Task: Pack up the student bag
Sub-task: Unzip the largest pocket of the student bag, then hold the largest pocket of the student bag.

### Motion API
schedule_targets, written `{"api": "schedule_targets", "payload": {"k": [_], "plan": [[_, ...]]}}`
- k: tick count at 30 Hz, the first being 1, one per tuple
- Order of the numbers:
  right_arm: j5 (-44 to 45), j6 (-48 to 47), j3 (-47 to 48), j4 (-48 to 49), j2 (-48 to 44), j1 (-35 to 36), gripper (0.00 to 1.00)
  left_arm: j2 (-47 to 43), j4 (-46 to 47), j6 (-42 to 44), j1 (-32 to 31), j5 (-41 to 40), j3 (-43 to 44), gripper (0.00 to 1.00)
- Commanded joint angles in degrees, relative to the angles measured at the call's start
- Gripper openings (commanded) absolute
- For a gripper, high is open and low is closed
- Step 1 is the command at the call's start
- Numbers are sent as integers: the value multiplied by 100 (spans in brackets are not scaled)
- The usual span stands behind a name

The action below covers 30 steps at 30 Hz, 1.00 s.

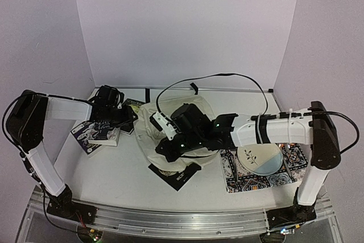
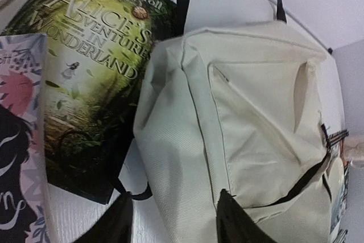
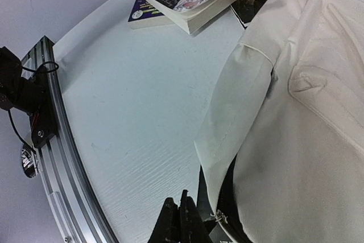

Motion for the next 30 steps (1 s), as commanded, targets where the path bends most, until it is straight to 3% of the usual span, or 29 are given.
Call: {"api": "schedule_targets", "payload": {"k": [1, 5, 9, 14, 22, 26, 30], "plan": [[-43, -89, 619, 107, 358, 84, 0, -934, -38, -470, 17, -142, -523, 59], [-7, -139, 847, 111, 589, 79, 0, -1477, -66, -1047, -77, 260, -1195, 66], [-52, -127, 957, 127, 729, 85, 0, -1827, -49, -1567, -608, 371, -1654, 76], [-104, -129, 947, 158, 766, 81, 0, -1951, 287, -2176, -1328, 312, -1910, 79], [-52, -119, 795, 220, 664, 80, 0, -1469, 1195, -2775, -1738, 499, -1948, 81], [25, -114, 674, 237, 622, 82, 0, -1182, 1287, -2831, -1997, 377, -1715, 79], [247, -154, 489, 244, 519, 79, 0, -1021, 1309, -2805, -2071, 378, -1645, 60]]}}
